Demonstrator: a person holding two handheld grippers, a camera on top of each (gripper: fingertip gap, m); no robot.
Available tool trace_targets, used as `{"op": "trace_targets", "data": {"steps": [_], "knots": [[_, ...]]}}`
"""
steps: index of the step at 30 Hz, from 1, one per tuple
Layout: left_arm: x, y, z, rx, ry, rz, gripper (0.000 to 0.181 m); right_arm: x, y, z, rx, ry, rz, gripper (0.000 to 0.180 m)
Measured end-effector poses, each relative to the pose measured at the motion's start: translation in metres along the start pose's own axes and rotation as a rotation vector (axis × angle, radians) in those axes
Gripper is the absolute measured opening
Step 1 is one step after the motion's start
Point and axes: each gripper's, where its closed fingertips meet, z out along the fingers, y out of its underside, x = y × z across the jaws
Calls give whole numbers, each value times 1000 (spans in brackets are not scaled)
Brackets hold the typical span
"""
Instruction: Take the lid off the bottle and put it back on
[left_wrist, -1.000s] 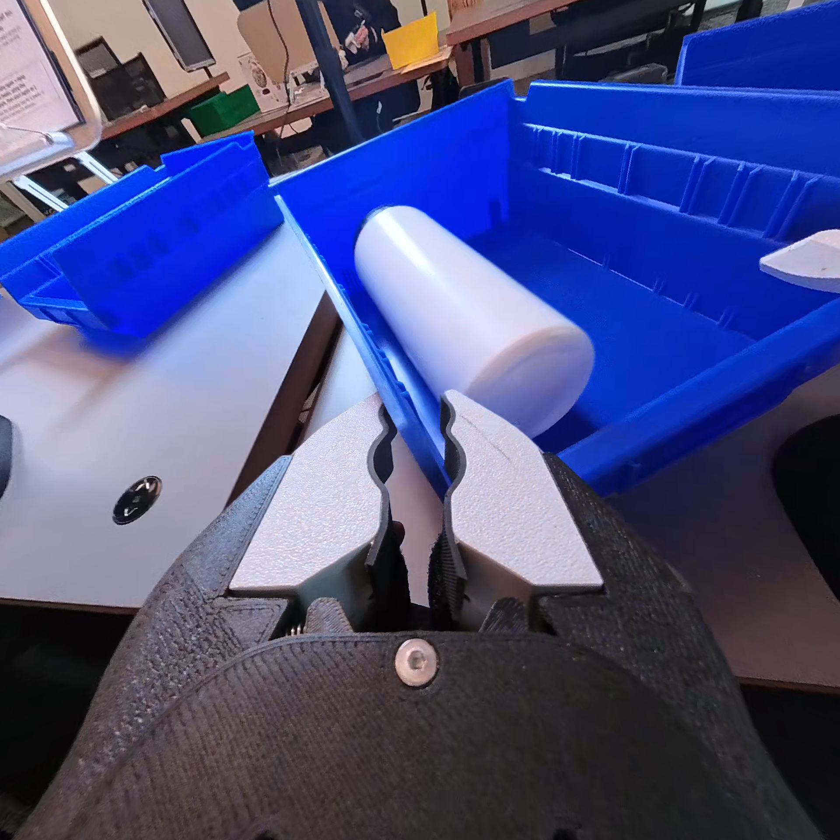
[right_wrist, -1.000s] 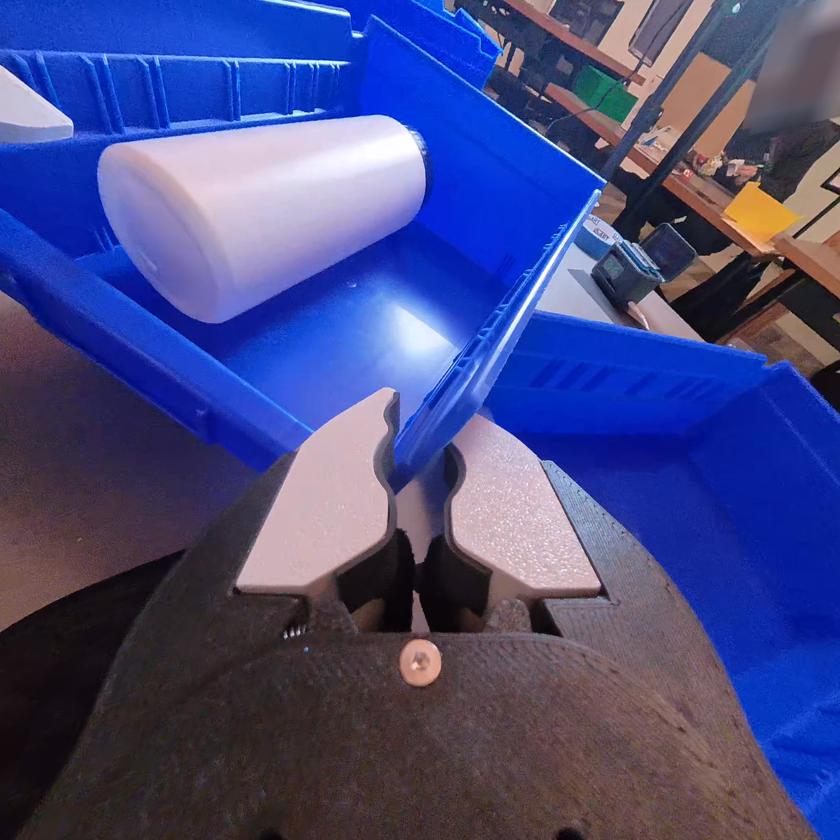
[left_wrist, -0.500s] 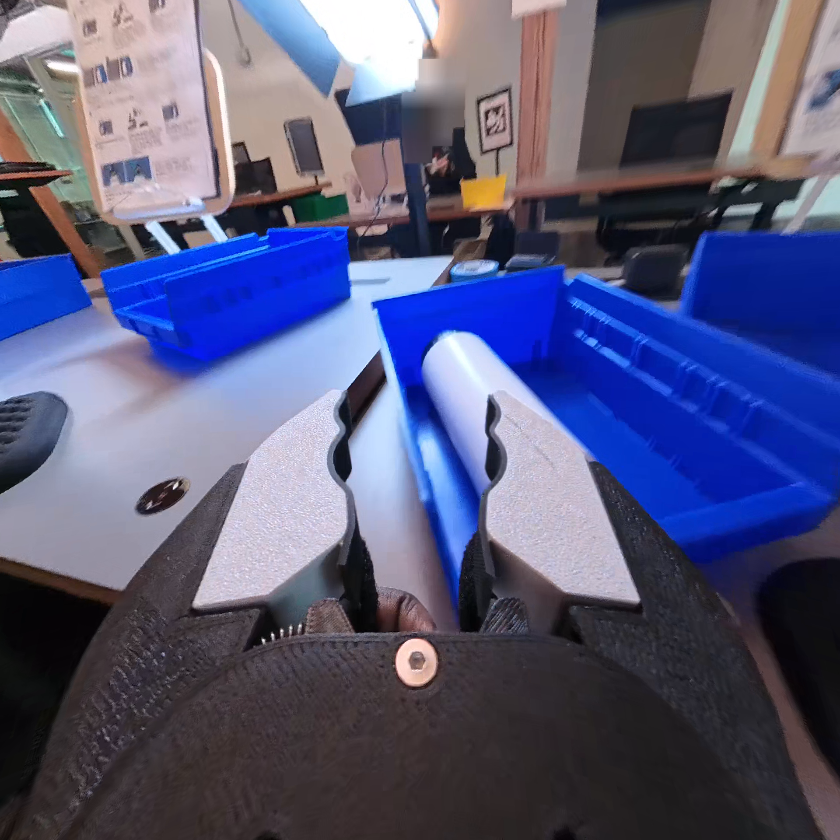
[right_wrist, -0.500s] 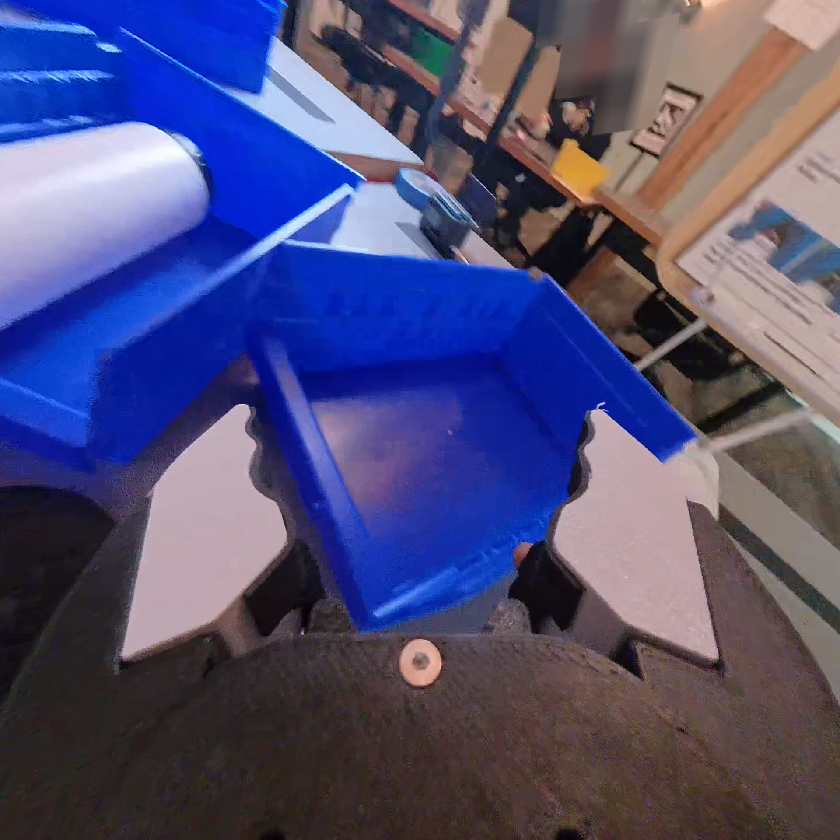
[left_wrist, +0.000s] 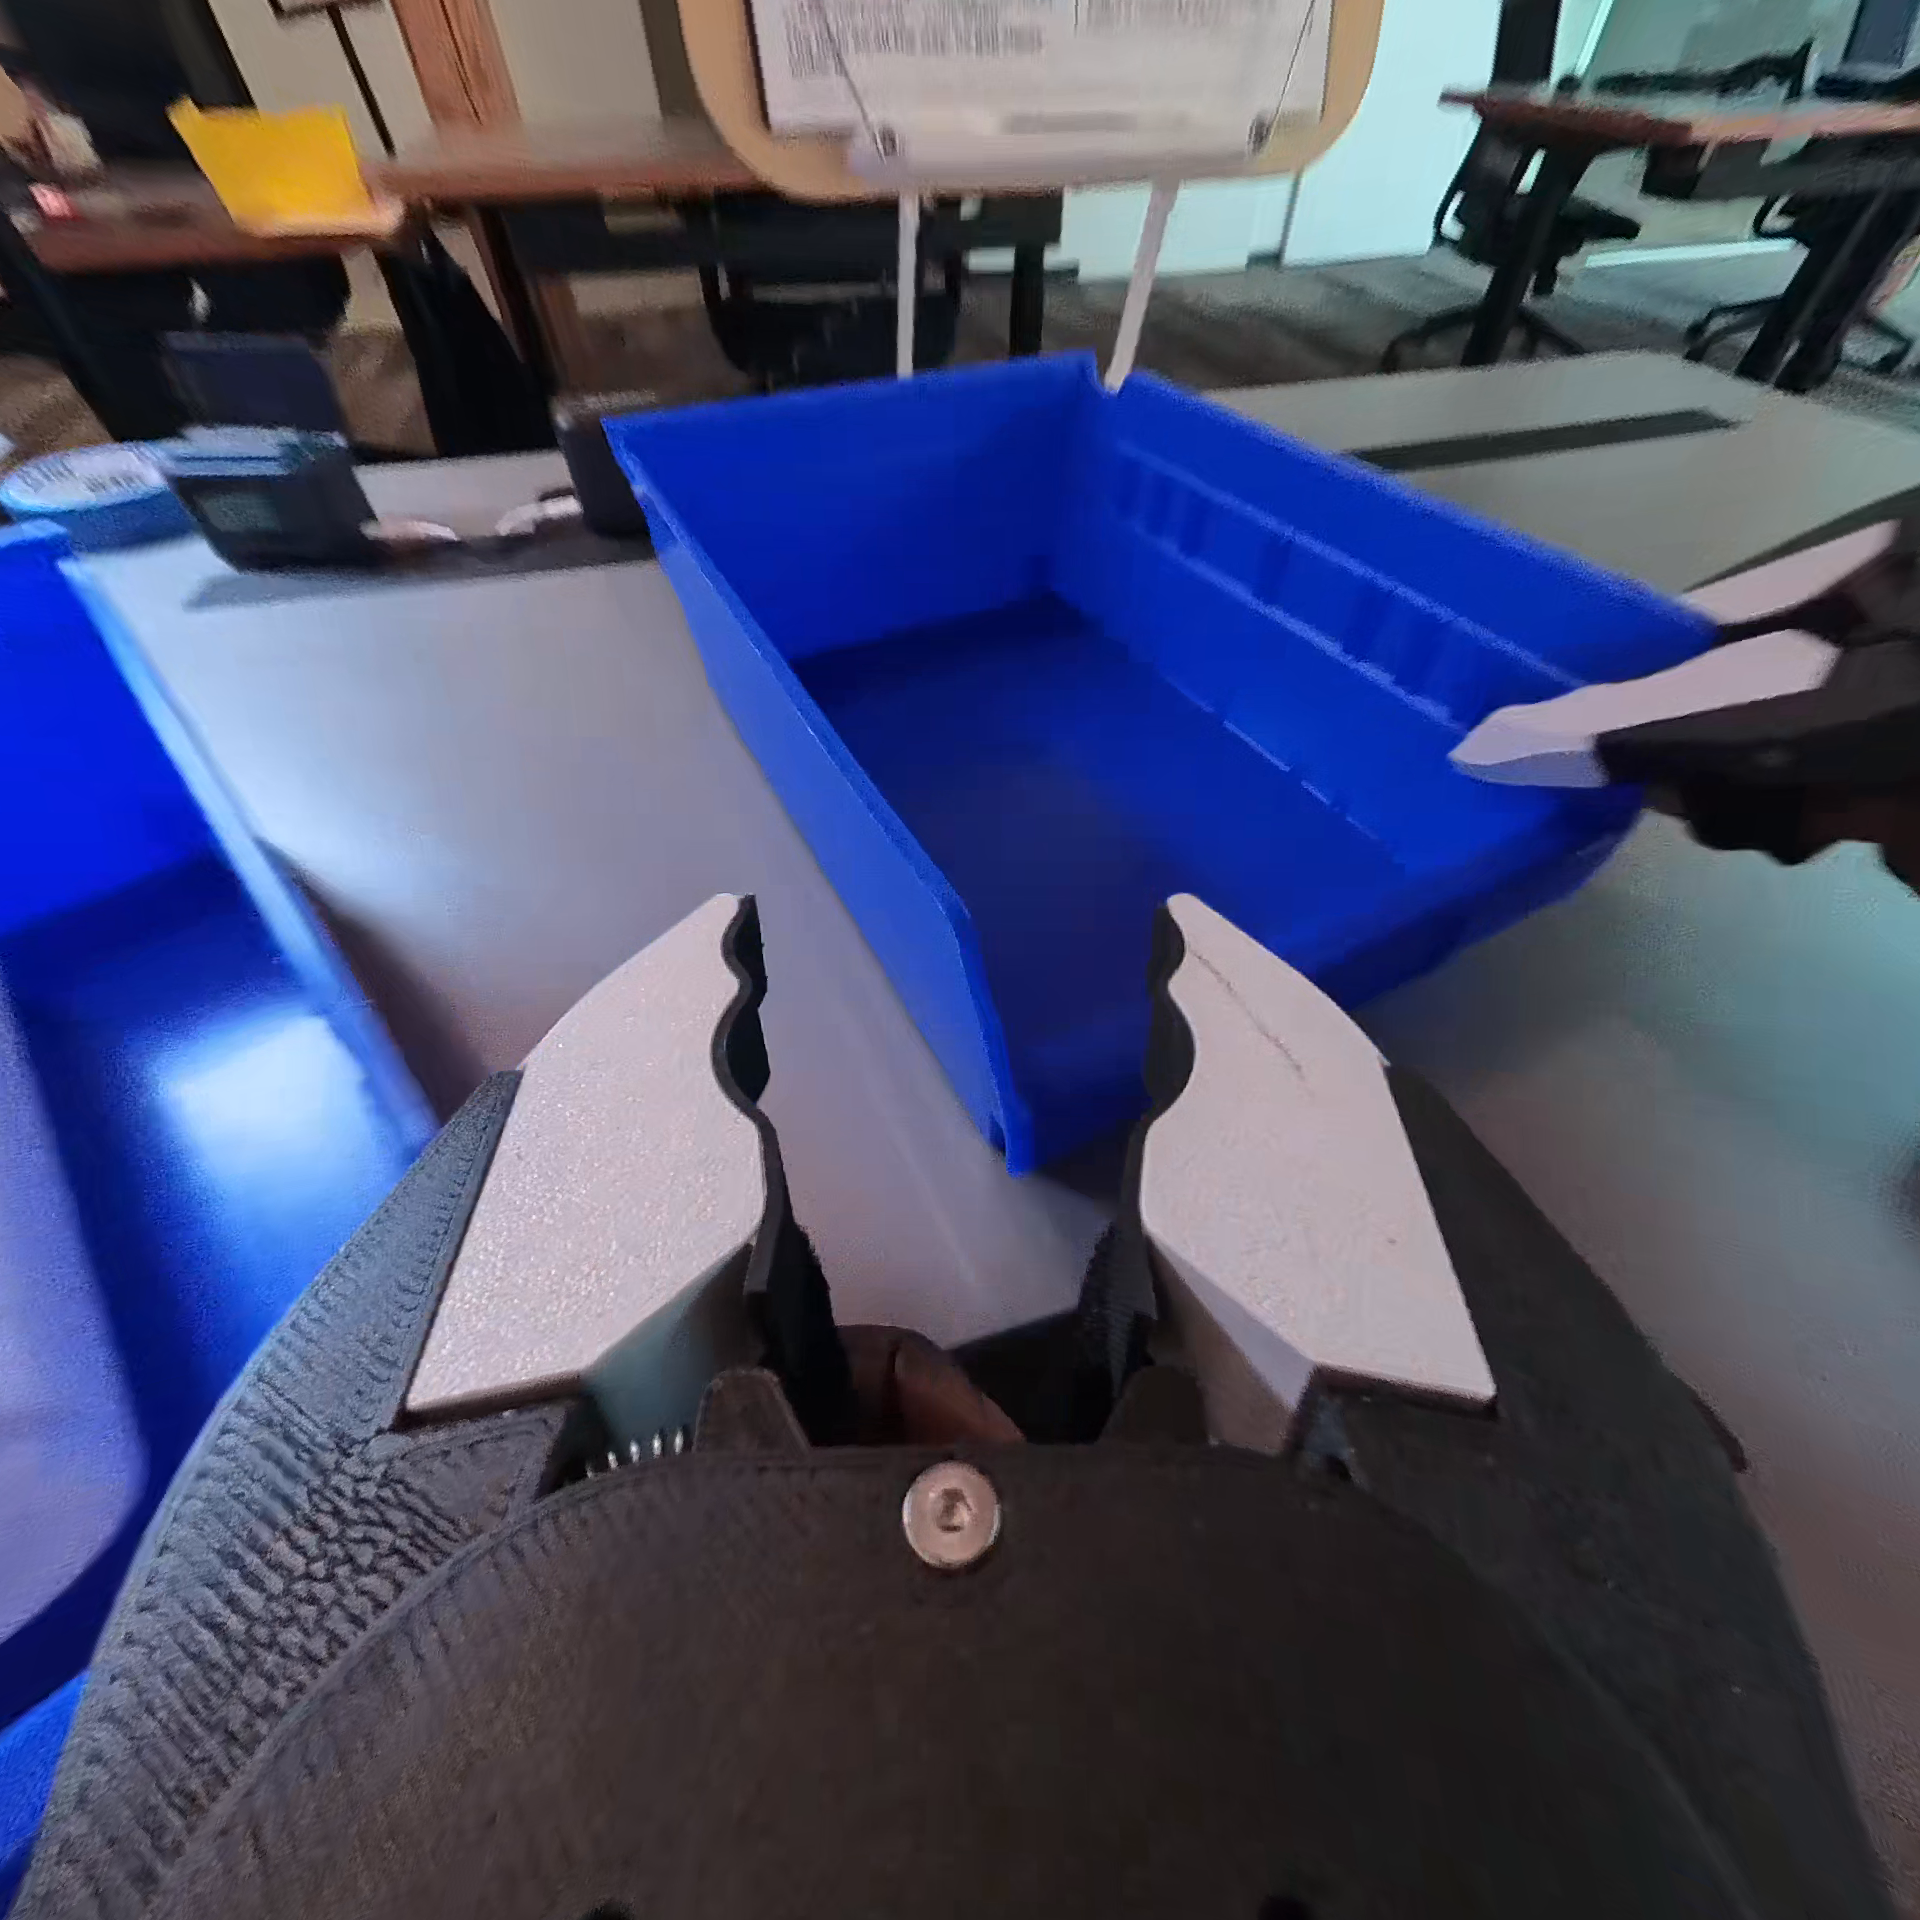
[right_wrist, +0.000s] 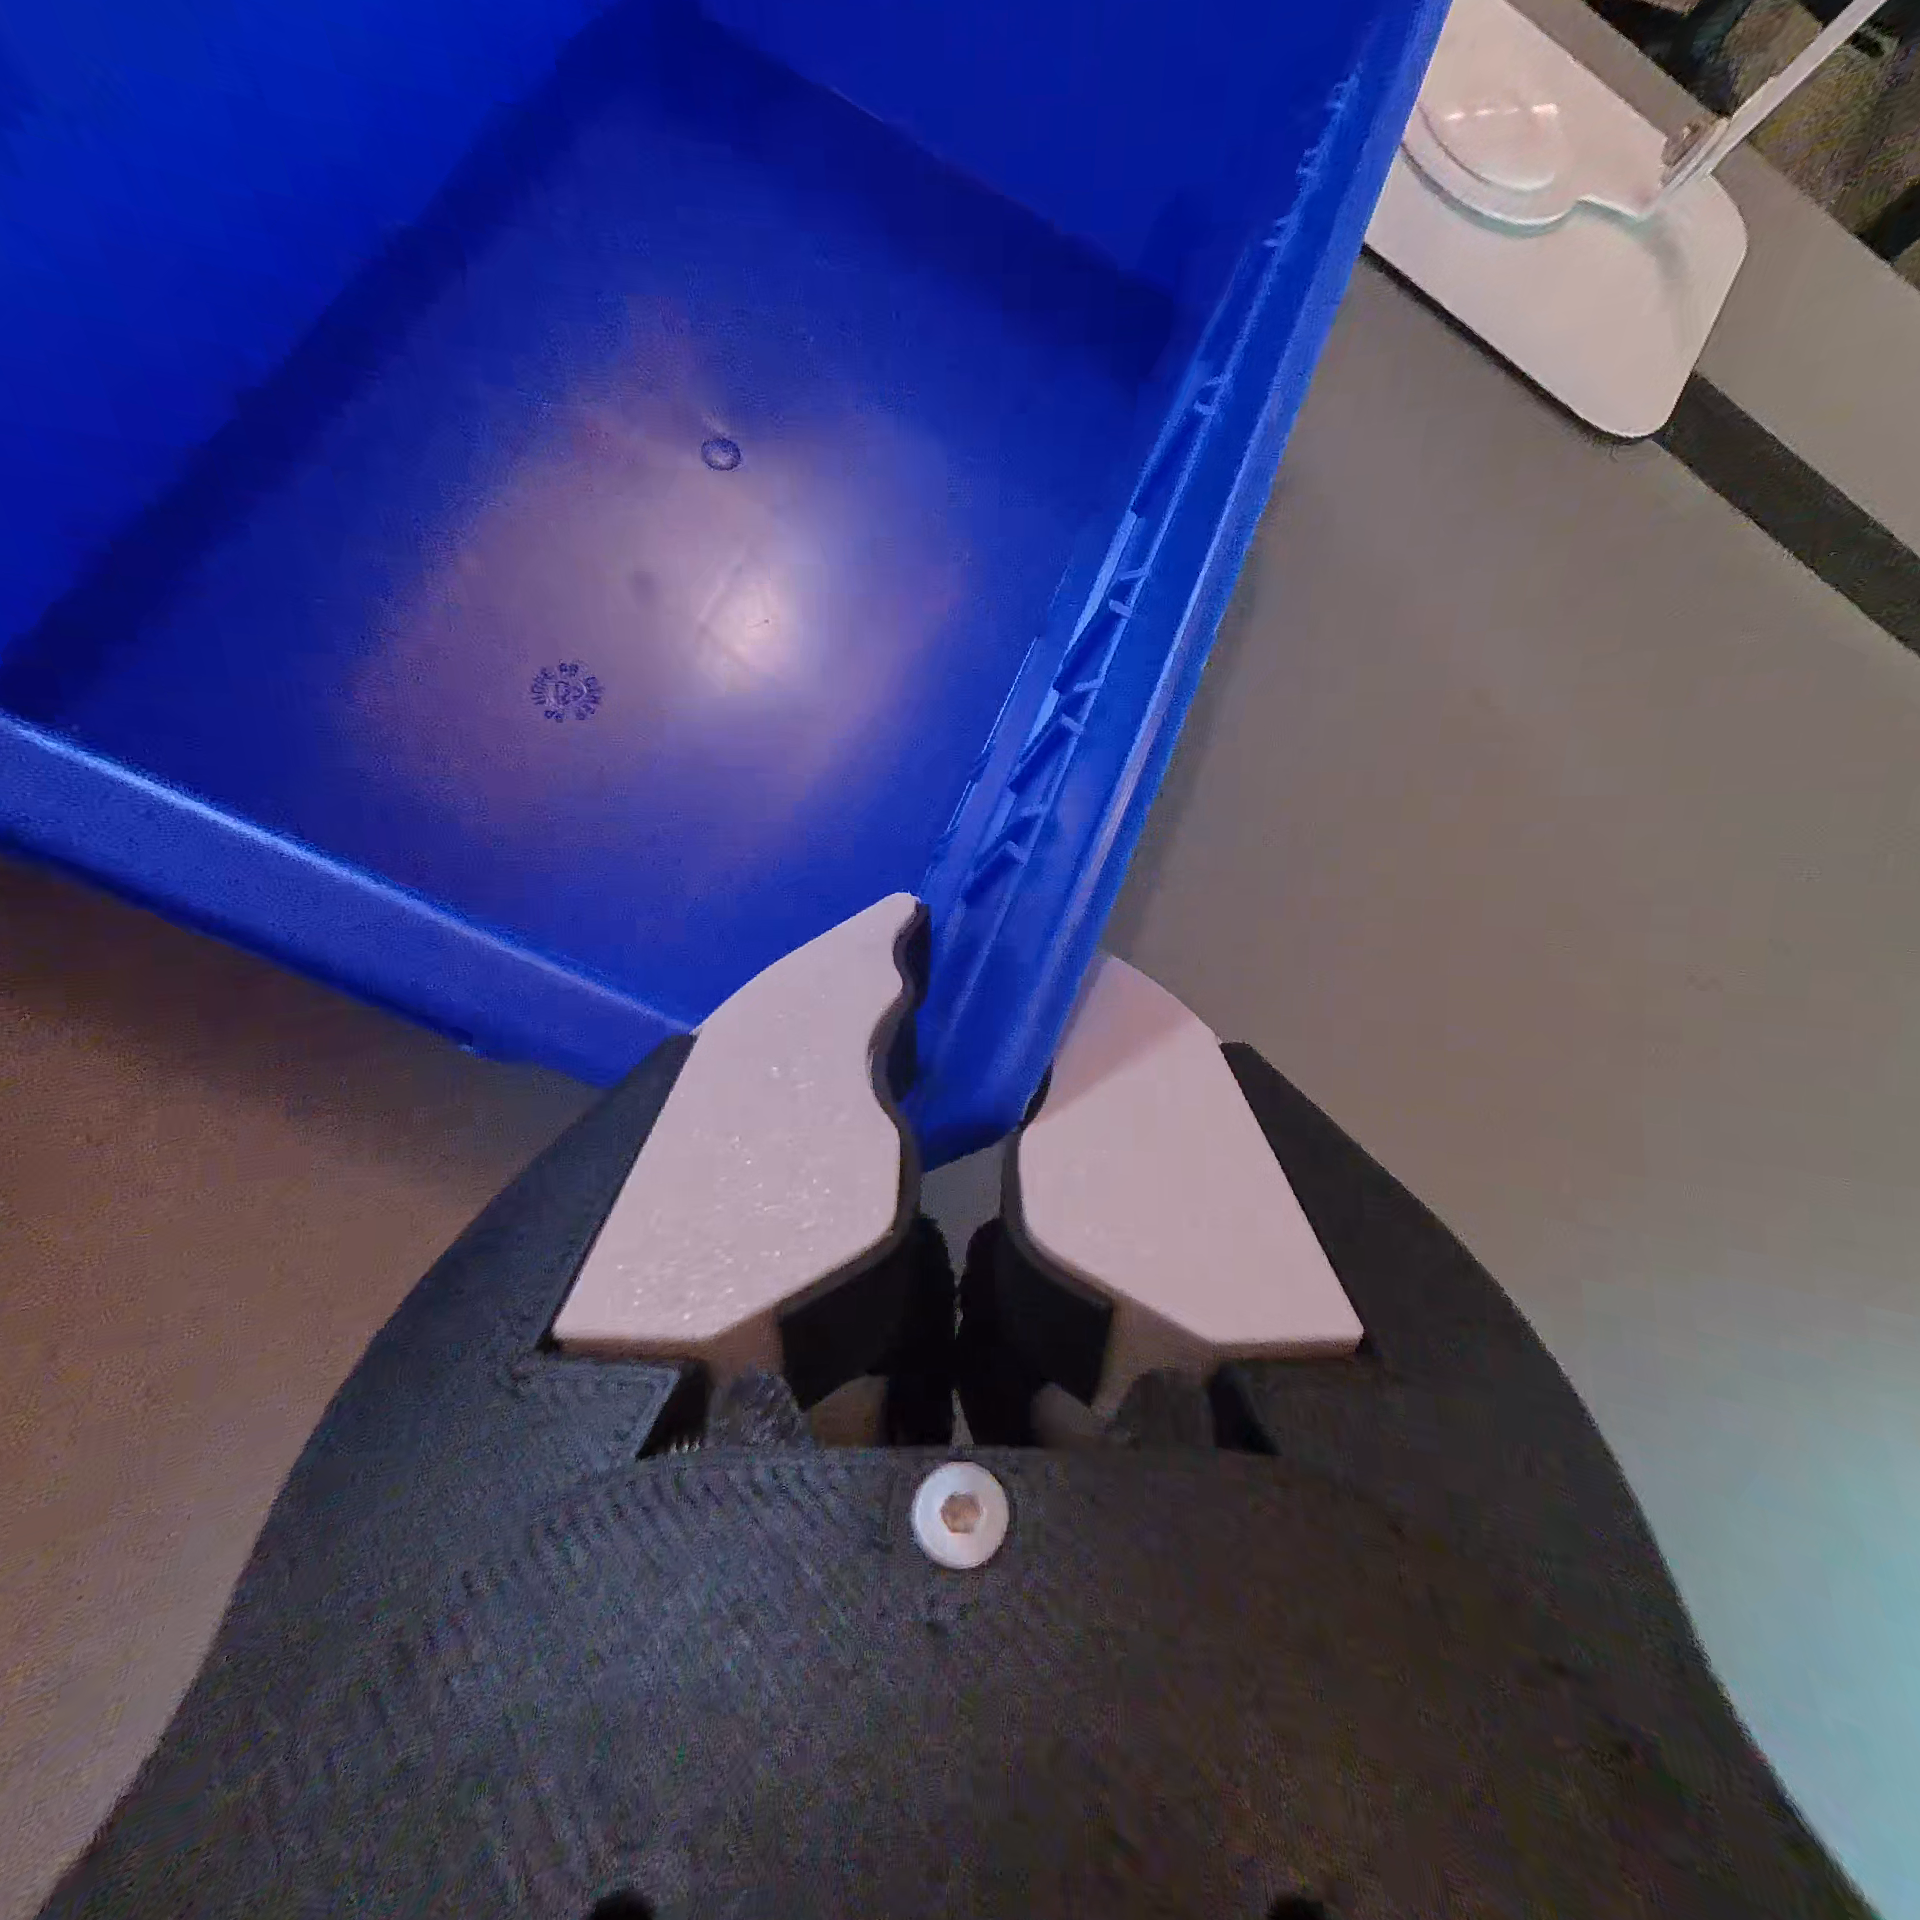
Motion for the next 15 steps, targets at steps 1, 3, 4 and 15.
{"op": "trace_targets", "data": {"steps": [1, 3, 4, 15], "knots": [[4, 6, 14, -32, -7, -7, 71, 3, 4, -3, -4, -5, 0, 11], [10, 17, 35, -102, -13, -3, 64, 7, 9, -8, -8, -19, 2, 10], [15, 21, 43, -136, 5, 13, 36, 10, 12, -11, -9, -20, 0, 10], [105, -44, 96, -38, 76, 187, 15, 104, 43, -64, 59, 174, -16, 11]]}}
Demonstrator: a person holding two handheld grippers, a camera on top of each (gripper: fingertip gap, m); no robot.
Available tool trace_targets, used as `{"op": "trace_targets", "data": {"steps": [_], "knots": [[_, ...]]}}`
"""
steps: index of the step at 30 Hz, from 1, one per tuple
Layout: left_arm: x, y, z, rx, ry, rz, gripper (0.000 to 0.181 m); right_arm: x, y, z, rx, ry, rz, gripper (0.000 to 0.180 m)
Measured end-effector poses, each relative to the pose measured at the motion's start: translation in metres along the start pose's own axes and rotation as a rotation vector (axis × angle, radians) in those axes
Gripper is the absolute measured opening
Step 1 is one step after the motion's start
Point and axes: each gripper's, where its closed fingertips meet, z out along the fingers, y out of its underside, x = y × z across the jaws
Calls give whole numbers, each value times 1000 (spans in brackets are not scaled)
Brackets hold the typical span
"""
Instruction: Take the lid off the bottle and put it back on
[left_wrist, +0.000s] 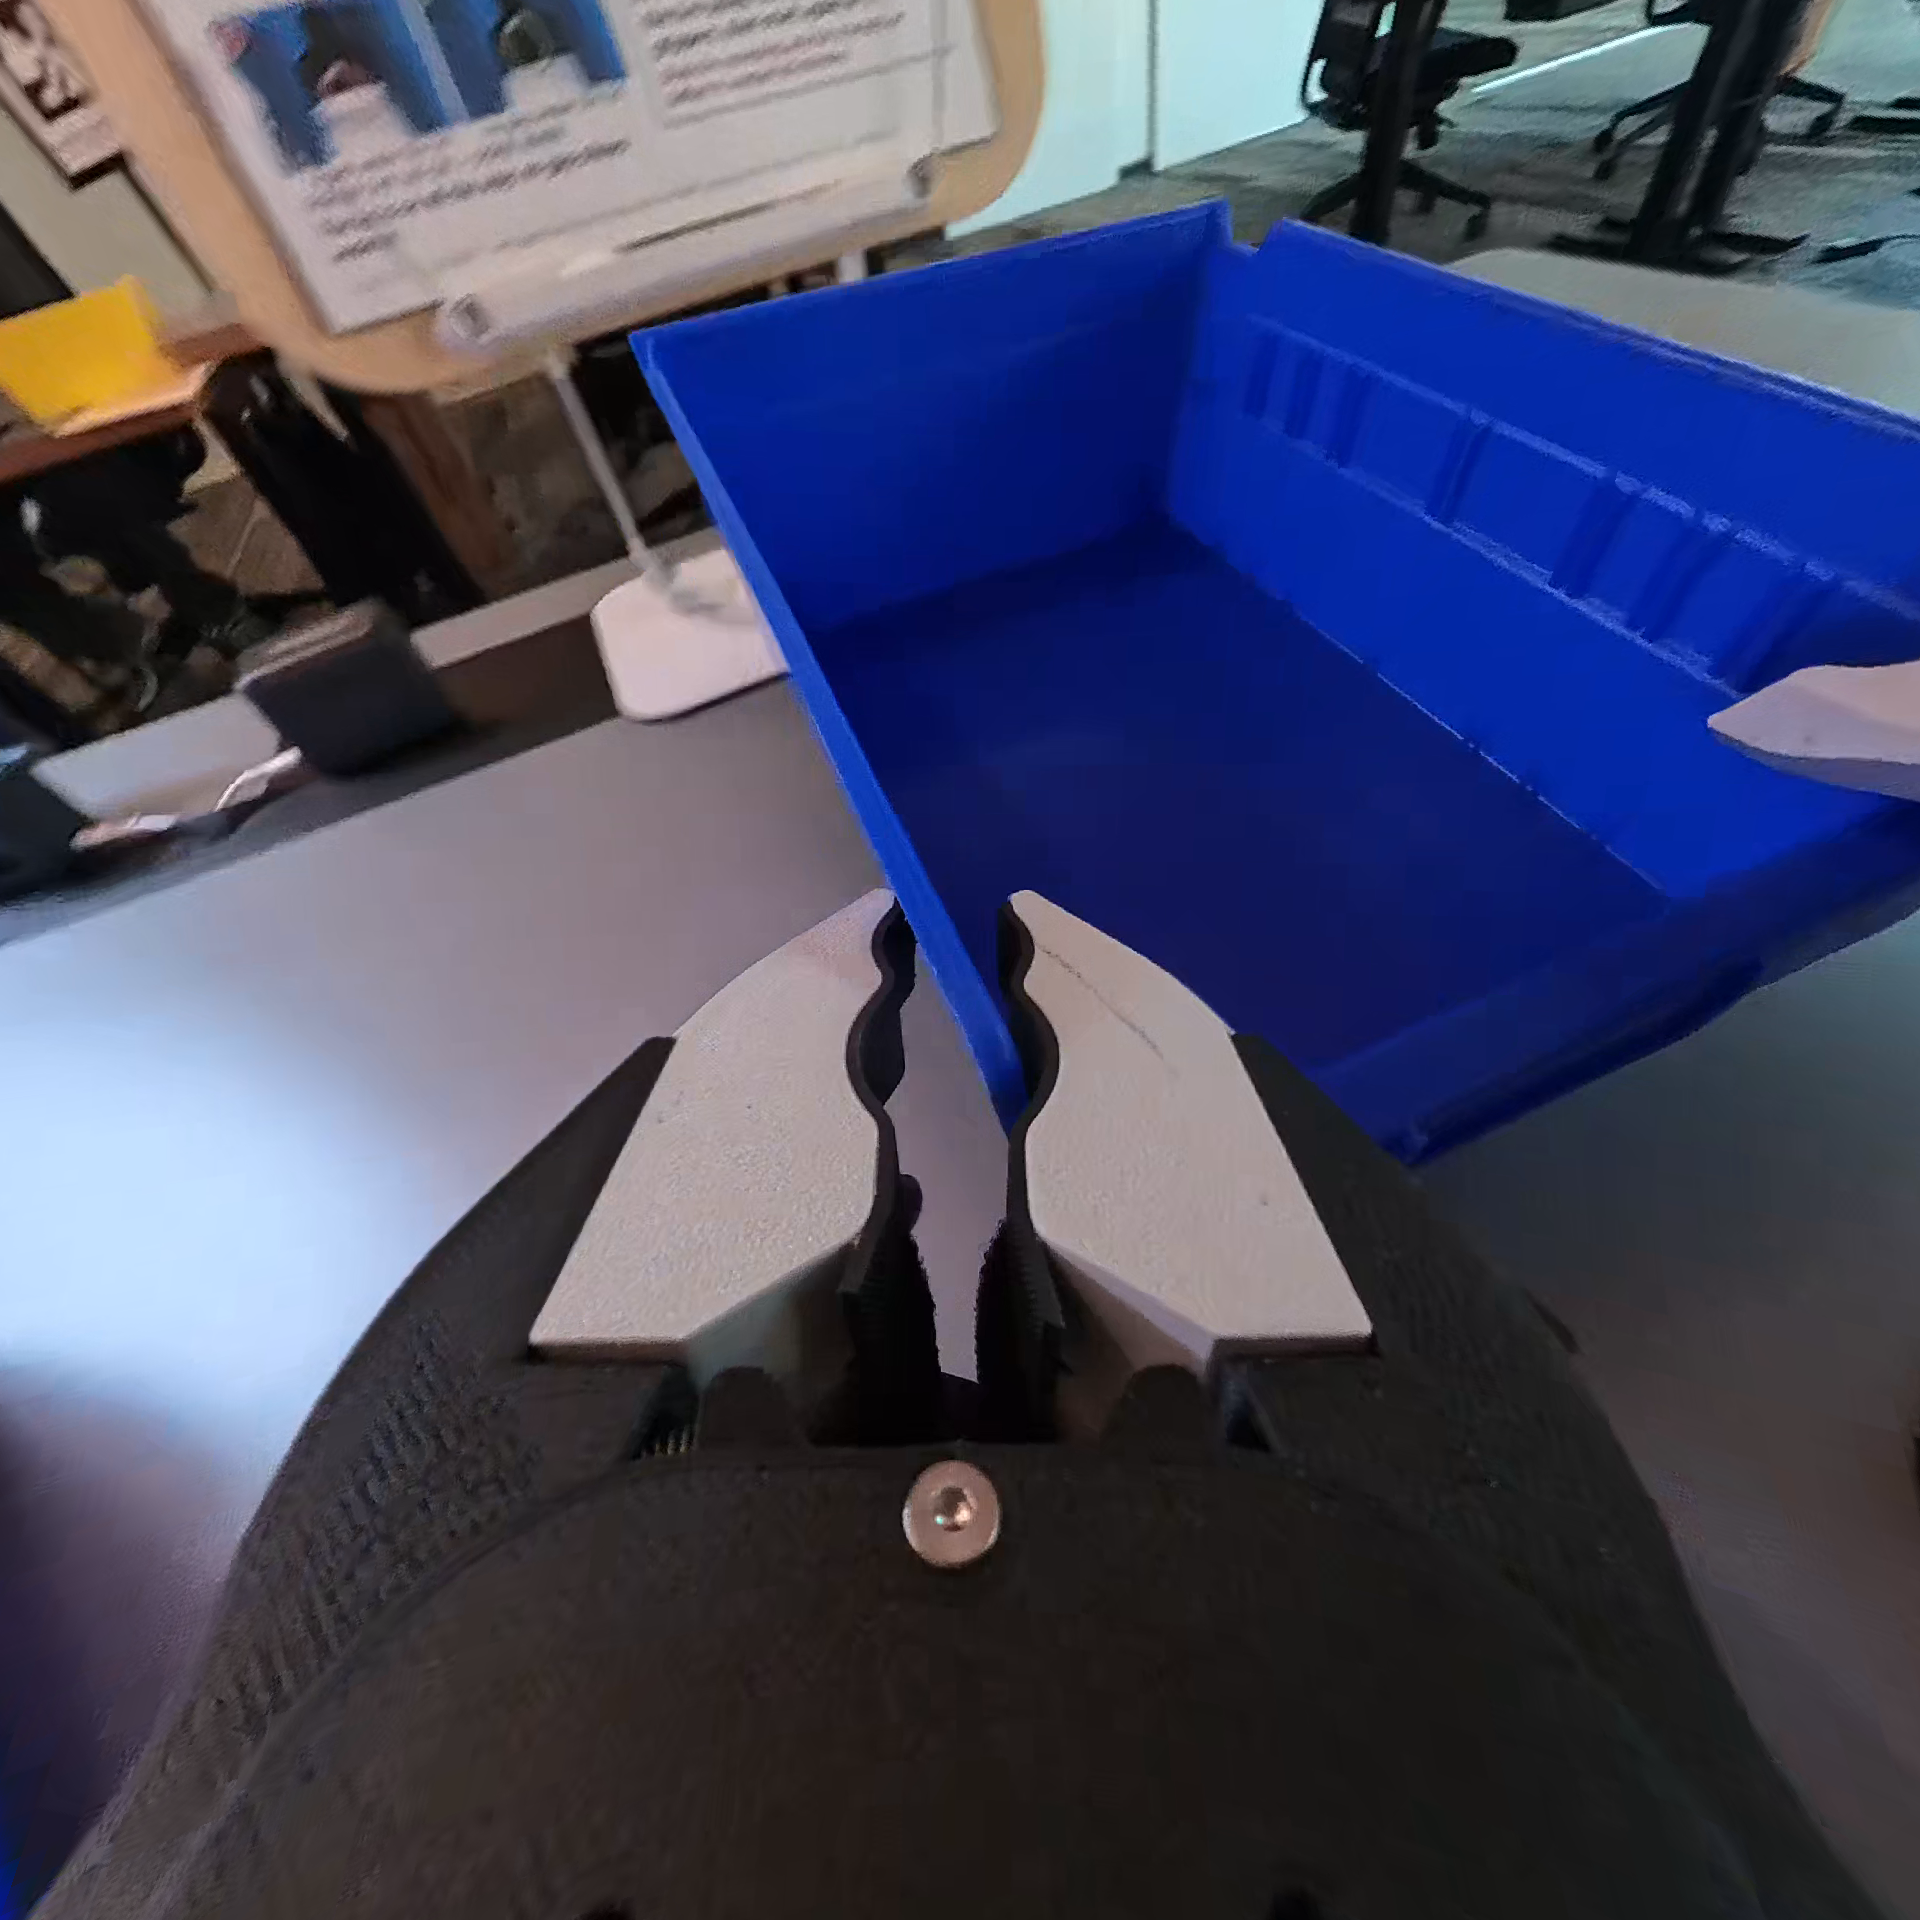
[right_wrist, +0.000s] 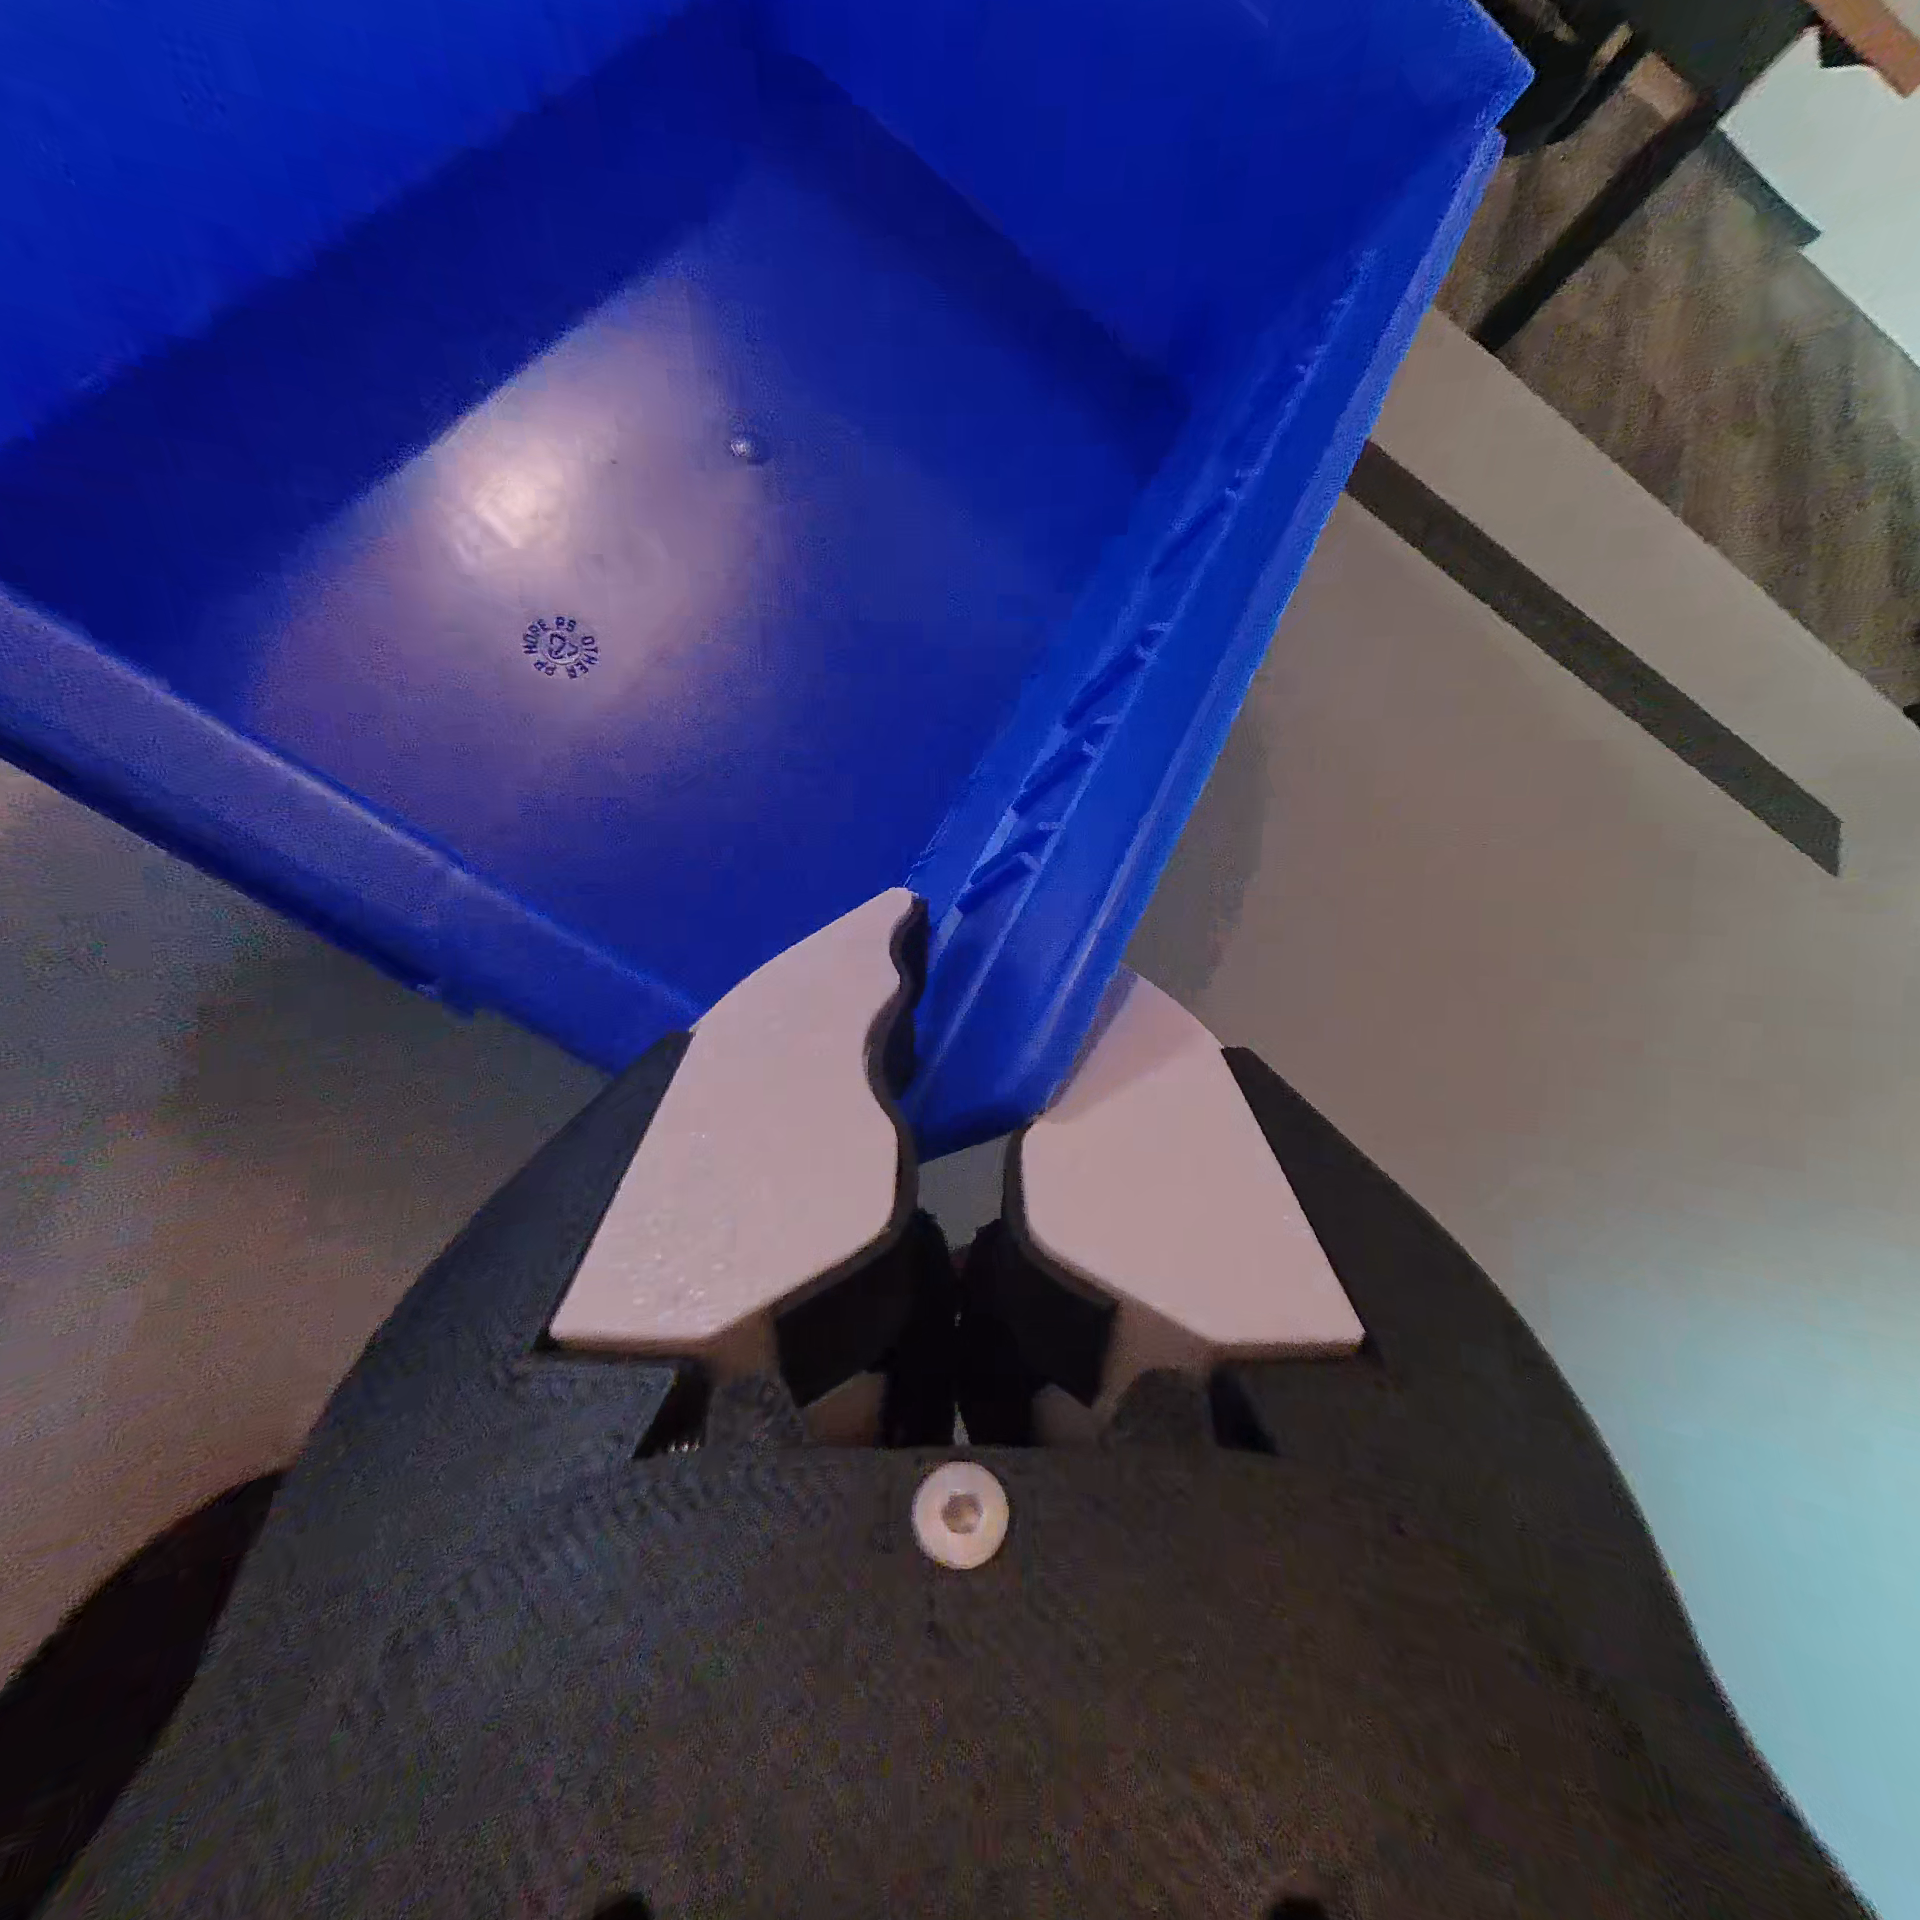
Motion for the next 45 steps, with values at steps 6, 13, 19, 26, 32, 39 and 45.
{"op": "trace_targets", "data": {"steps": [6, 13, 19, 26, 32, 39, 45], "knots": [[91, -31, 37, 56, 114, 79, 16, 81, 55, -31, 17, 130, 109, 10], [183, -26, 70, -17, 281, 104, 18, 145, 121, -60, -17, 276, 220, 9], [219, -23, 80, -15, 342, 126, 22, 166, 151, -67, -34, 317, 294, 8], [223, -27, 65, 4, 465, 44, 63, 175, 168, -67, 13, 287, 491, 30], [75, -62, -9, 262, 86, 36, 74, 177, 97, -105, 376, 295, 527, 108], [-138, 9, -111, 130, -525, 52, 77, 63, 26, -42, 327, -40, 406, 123], [-182, 97, -122, -155, -572, 31, 64, 18, 41, 5, 70, 11, 237, 75]]}}
